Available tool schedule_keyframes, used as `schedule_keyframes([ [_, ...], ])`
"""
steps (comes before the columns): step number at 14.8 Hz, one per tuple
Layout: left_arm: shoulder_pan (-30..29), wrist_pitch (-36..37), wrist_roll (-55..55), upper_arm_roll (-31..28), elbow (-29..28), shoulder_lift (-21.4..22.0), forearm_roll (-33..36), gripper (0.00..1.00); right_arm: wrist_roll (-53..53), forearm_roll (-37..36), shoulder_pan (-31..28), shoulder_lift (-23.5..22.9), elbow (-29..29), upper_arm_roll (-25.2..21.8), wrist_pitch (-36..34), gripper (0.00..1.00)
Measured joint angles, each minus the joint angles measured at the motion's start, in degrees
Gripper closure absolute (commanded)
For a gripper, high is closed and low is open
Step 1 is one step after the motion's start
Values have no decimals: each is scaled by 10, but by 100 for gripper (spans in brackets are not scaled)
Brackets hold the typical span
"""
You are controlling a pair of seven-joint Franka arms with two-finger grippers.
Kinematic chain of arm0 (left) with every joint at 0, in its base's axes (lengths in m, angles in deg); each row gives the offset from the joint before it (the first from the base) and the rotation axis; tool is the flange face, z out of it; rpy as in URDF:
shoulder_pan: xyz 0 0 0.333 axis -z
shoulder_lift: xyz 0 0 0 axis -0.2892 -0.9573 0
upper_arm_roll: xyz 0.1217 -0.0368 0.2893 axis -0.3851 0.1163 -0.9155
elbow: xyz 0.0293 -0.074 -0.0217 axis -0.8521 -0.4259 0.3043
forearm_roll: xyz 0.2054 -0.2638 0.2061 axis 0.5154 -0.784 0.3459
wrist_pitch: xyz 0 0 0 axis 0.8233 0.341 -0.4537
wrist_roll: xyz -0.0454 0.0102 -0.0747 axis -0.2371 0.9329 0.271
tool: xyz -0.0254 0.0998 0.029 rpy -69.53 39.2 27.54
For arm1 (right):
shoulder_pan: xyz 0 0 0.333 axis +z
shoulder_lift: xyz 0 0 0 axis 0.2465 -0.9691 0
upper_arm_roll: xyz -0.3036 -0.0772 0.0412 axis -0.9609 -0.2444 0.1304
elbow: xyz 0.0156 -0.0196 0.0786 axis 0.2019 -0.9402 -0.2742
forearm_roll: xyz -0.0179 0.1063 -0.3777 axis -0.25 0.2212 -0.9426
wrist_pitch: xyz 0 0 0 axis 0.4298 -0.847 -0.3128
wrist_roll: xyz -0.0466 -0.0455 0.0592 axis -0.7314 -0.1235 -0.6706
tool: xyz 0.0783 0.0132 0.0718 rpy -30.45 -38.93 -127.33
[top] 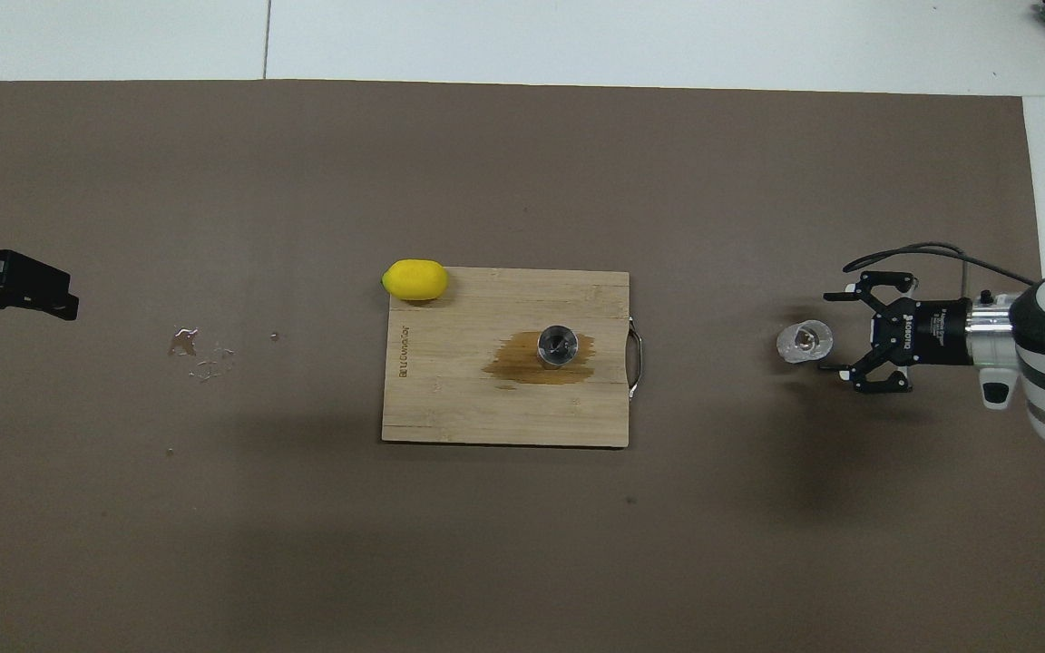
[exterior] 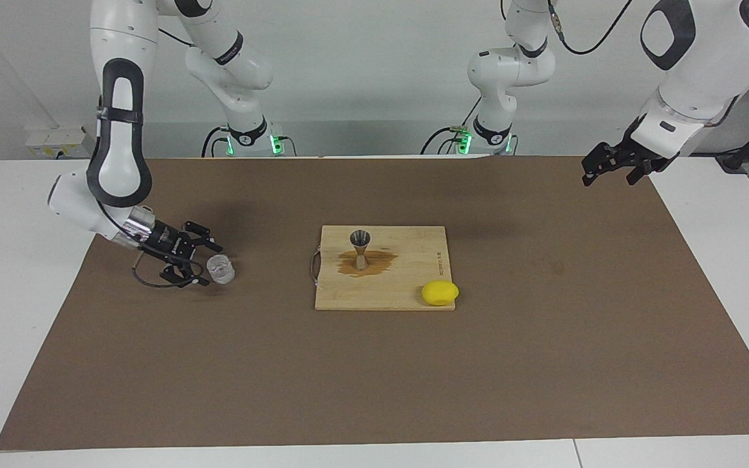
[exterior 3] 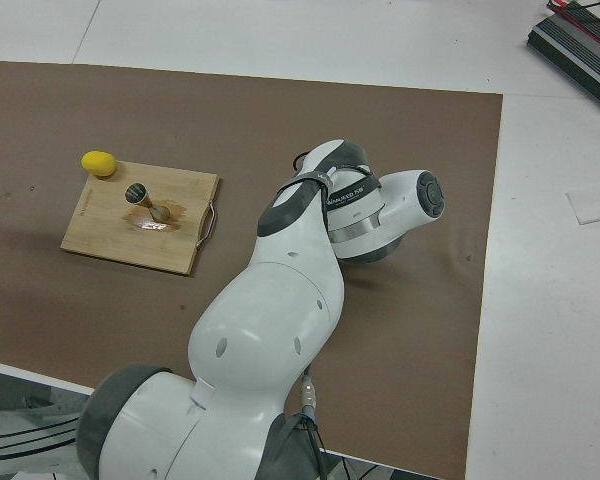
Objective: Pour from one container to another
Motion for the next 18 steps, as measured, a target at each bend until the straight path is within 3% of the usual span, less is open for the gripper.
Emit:
schedule_keyframes([
  [6,0,-24,0,-1,0,0,0,0,4,-119,13,66,-1,5,-1,0],
  [11,0,-23,0,0,0,0,0,0,15,-255,109,100,-2,8,-2,0],
  [15,0,-23,0,0,0,0,0,0,121,-369,184,102,0,12,-1,0],
  [18,0,-23,0,0,0,0,0,0,189,-434,200,109,14,12,-1,0],
])
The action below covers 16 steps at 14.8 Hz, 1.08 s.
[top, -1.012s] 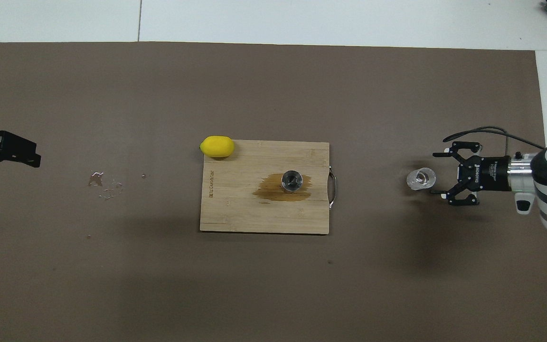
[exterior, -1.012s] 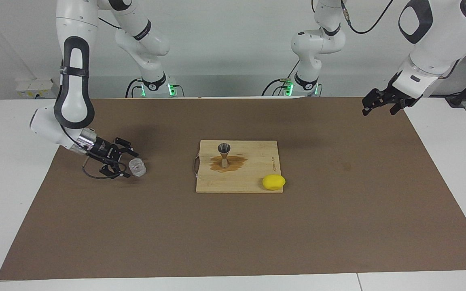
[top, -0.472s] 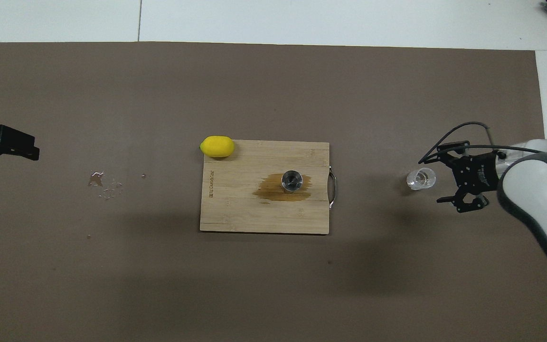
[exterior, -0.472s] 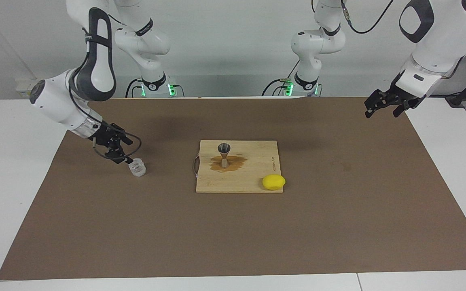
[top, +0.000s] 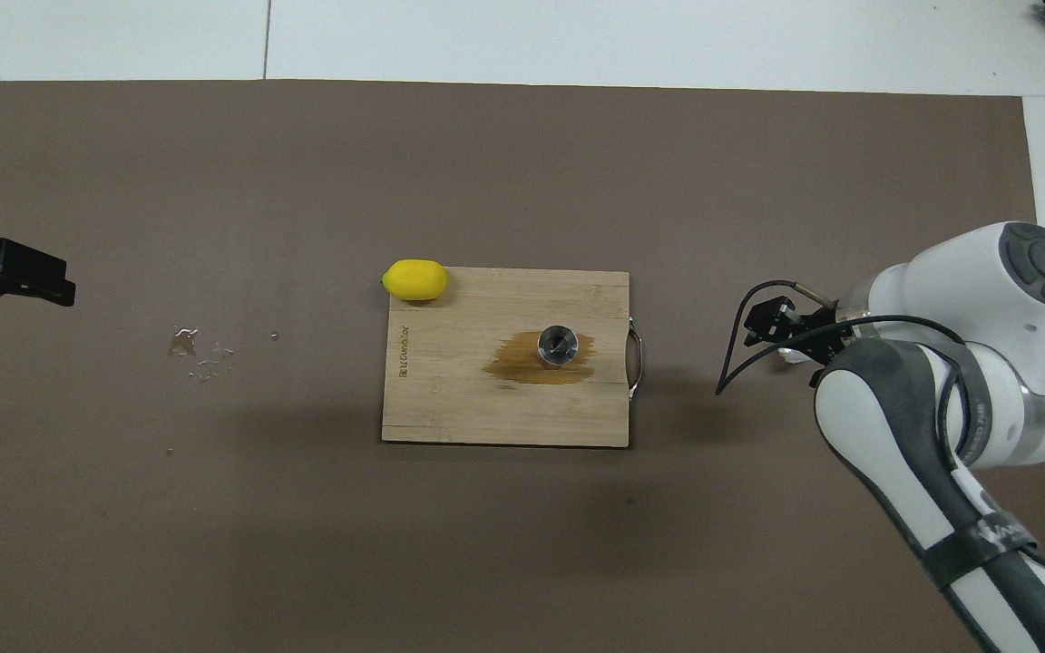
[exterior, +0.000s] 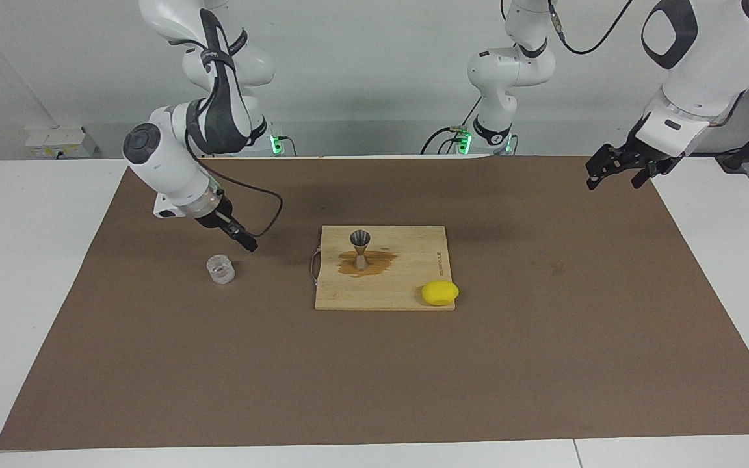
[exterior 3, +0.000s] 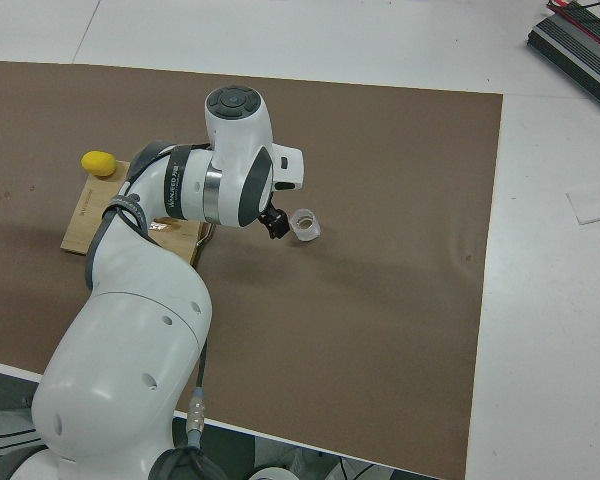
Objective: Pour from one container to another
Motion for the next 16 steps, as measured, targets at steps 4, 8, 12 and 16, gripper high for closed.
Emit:
schedule_keyframes([
  [4,0,0,0,0,0,0,0,0,19,-49,-2,28,59,-1,-69,0],
  [8,0,0,0,0,0,0,0,0,60,-56,-10,46,146,-8,-161,0],
  [12,0,0,0,0,0,0,0,0,112,-63,-34,47,215,-10,-229,0],
  [16,0,0,0,2,0,0,0,0,146,-80,-48,44,270,-11,-292,0],
])
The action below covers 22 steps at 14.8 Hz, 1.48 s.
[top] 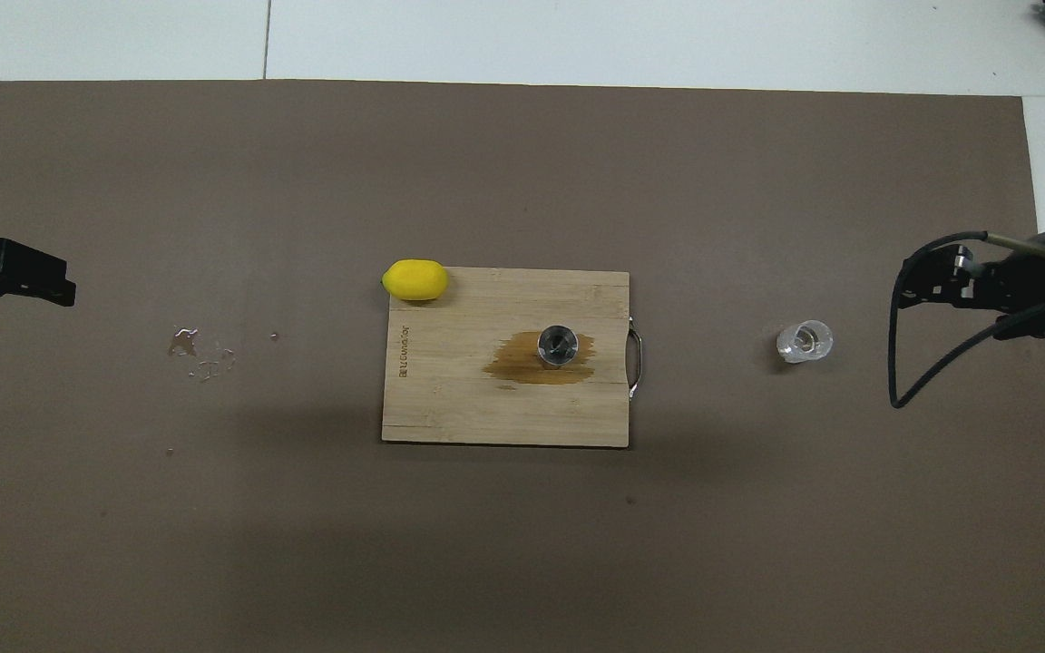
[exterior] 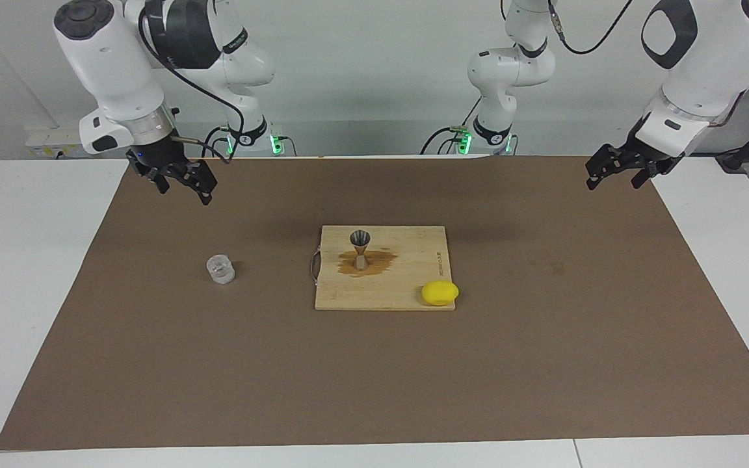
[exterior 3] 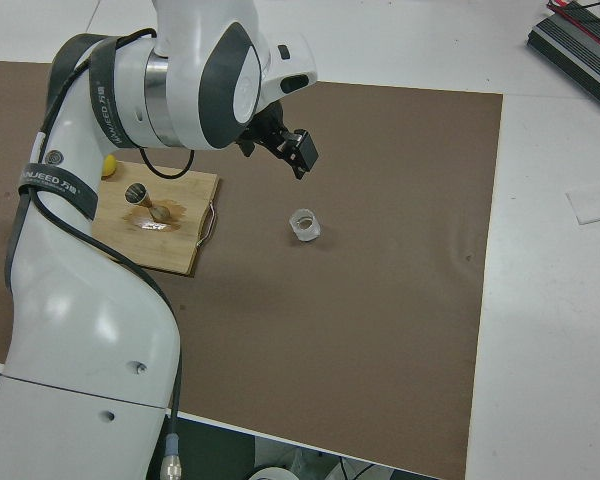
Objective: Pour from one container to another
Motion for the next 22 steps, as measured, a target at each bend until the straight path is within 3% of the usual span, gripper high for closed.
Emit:
schedule_keyframes([
  [7,32,0,-1,6,0,0,0,0,65,0,-2,-21,30,2,-16,0],
  [22,31,0,-1,2,0,0,0,0,70,1,2,-22,31,4,-36,0],
])
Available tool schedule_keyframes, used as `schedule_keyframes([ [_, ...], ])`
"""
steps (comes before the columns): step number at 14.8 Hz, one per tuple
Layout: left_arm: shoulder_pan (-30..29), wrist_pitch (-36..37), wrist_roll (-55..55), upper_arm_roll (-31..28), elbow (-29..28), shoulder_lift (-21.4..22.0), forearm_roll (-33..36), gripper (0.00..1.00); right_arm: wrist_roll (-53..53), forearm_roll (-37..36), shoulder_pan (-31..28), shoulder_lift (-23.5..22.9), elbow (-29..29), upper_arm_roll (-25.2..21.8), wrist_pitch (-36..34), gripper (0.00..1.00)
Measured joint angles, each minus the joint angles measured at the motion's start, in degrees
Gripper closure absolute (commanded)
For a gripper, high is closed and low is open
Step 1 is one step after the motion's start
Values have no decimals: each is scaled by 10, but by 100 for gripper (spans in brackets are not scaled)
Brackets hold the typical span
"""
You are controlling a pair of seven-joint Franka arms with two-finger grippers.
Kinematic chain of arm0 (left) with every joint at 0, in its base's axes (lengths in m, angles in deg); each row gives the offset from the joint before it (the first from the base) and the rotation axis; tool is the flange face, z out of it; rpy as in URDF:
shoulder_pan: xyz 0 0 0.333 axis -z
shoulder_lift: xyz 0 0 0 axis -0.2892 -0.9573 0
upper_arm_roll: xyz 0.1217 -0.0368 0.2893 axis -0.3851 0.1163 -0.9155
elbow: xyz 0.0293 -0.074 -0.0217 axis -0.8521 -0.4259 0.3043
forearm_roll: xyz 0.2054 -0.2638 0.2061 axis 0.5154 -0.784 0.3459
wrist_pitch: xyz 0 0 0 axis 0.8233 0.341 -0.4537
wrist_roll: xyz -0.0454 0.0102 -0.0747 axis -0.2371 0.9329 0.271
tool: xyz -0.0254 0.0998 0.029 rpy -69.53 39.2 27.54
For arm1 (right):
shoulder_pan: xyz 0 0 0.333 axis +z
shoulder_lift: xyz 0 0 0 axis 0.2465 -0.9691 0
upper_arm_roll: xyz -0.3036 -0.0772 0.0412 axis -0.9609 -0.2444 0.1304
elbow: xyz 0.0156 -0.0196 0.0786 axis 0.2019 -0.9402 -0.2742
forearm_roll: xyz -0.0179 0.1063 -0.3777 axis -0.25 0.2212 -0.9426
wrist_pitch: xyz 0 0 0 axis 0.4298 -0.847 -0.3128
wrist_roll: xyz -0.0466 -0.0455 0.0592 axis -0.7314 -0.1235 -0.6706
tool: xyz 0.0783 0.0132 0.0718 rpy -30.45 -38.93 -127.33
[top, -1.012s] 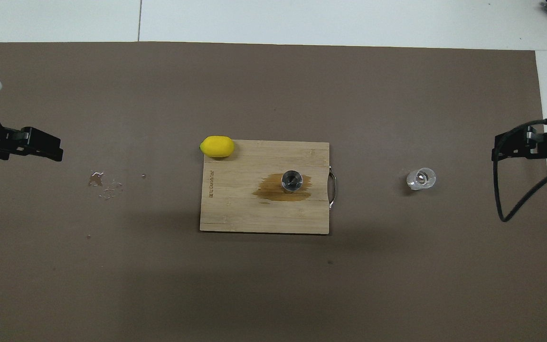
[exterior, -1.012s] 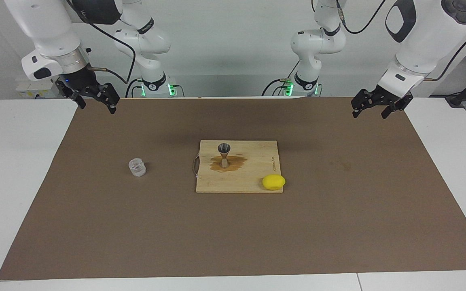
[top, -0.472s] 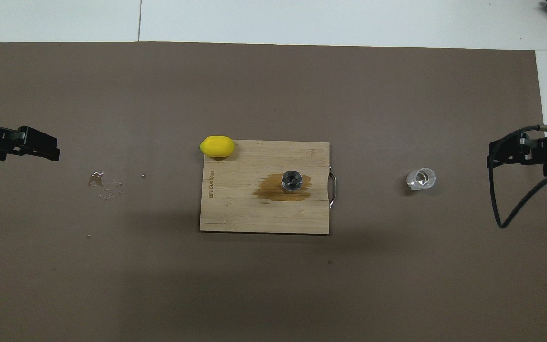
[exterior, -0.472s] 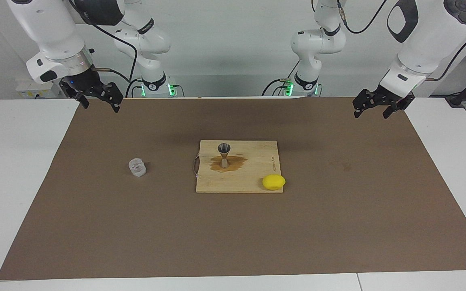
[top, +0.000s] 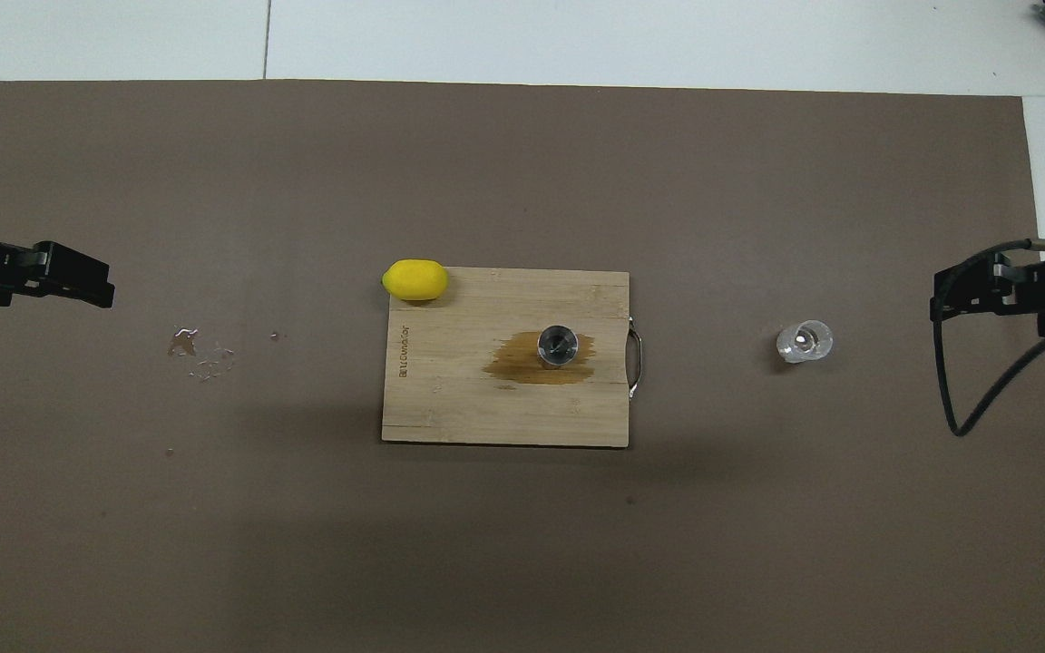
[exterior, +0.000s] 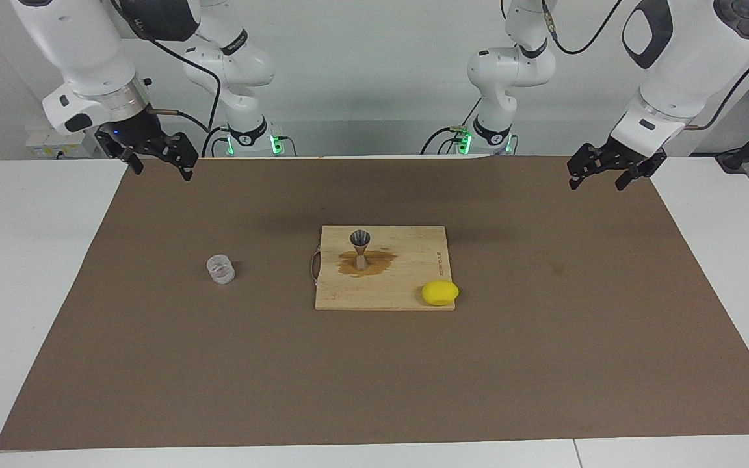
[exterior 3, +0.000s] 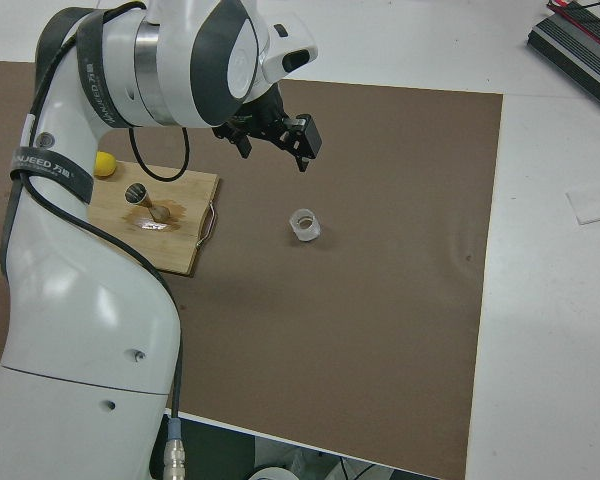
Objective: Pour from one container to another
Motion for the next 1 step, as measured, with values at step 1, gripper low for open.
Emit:
schedule_keyframes([
  [1,0,0,0,0,0,0,0,0,0,0,0,0,0,0,0,0],
])
